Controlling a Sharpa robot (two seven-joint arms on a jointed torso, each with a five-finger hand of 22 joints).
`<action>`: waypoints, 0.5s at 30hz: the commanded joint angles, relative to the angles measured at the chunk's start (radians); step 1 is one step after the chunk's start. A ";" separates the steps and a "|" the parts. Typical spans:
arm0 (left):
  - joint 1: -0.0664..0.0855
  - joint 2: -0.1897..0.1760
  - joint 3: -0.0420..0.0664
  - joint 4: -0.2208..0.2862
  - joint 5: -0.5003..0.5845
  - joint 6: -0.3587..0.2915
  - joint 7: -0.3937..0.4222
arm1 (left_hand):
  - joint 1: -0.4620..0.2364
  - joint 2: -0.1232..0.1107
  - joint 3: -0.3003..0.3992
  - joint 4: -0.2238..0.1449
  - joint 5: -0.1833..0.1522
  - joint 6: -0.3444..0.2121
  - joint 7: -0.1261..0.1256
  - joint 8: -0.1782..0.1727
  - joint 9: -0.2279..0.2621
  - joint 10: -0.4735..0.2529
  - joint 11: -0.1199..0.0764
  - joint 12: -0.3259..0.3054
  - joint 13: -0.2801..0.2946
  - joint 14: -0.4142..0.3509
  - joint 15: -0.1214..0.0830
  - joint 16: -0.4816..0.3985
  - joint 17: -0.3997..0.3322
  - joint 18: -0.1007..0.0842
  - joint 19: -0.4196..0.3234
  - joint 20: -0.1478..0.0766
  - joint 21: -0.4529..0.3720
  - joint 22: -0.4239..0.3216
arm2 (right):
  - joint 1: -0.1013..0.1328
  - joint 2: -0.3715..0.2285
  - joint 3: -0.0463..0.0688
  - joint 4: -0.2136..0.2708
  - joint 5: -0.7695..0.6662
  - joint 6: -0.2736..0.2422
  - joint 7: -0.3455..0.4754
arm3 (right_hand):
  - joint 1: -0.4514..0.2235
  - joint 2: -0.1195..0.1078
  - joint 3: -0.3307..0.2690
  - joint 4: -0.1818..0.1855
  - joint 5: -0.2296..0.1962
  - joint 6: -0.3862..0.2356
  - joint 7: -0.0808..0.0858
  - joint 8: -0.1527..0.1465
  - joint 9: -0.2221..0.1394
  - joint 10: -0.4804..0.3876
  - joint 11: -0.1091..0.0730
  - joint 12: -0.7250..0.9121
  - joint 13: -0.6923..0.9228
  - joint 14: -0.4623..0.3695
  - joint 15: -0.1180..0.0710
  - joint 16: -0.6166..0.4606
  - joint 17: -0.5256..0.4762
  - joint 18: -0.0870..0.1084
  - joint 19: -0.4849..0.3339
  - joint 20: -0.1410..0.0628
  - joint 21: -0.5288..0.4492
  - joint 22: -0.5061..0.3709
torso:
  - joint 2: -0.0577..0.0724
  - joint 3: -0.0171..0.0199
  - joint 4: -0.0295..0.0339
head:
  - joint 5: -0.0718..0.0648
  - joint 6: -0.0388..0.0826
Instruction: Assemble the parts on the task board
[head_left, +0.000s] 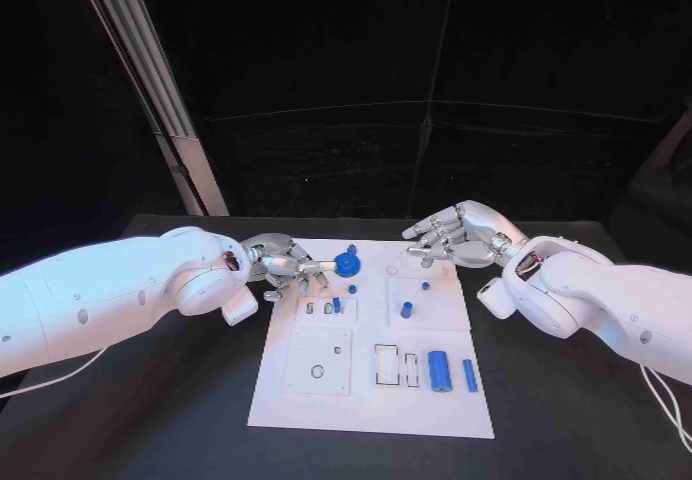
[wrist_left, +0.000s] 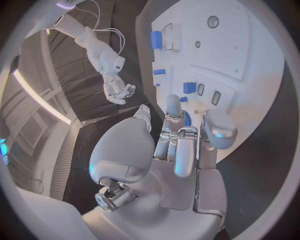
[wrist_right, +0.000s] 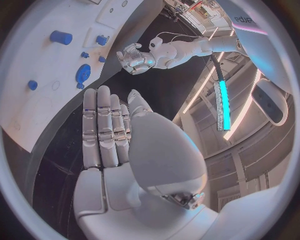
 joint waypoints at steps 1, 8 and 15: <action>0.011 0.027 0.001 -0.016 -0.185 0.103 -0.214 | -0.003 0.007 -0.029 0.005 -0.005 -0.006 -0.004 0.041 0.021 0.006 -0.007 0.080 0.076 0.096 -0.007 0.013 0.230 -0.012 0.013 -0.002 0.032 0.048 | 0.003 -0.002 0.001 -0.006 0.106 0.012 0.043 | -0.001 -0.004 -0.003 0.005 0.006 0.005 0.005 -0.007 -0.001 0.012 0.001 -0.018 -0.026 0.024 -0.001 -0.026 -0.014 0.005 0.020 -0.001 -0.017 -0.014 | -0.013 0.0017 -0.0008 | 0.006 -0.004; 0.026 0.105 0.000 -0.074 -0.236 0.111 -0.269 | 0.001 0.013 -0.101 0.006 -0.005 -0.024 -0.030 0.193 0.121 0.054 -0.029 0.282 0.289 0.104 -0.024 0.031 0.263 -0.025 0.029 -0.018 0.094 0.144 | 0.004 0.003 0.001 -0.017 0.115 0.002 0.040 | -0.004 -0.007 -0.008 0.003 0.007 0.008 0.013 -0.008 -0.002 0.016 0.008 -0.038 -0.058 0.036 0.005 -0.070 -0.032 0.003 0.032 0.002 -0.046 -0.034 | -0.017 0.0041 -0.0025 | 0.009 -0.013; 0.028 0.162 -0.006 -0.118 -0.253 0.144 -0.290 | 0.011 0.023 -0.134 0.001 -0.004 -0.056 -0.039 0.272 0.182 0.070 -0.037 0.334 0.345 0.104 -0.031 0.031 0.263 -0.031 0.036 -0.023 0.120 0.185 | 0.004 0.005 0.001 -0.020 0.116 -0.001 0.031 | -0.007 -0.009 -0.011 0.002 0.010 0.005 0.016 -0.009 -0.003 0.013 0.012 -0.043 -0.070 0.036 0.009 -0.087 -0.038 0.003 0.033 0.005 -0.059 -0.042 | -0.013 0.0034 -0.0036 | 0.013 -0.013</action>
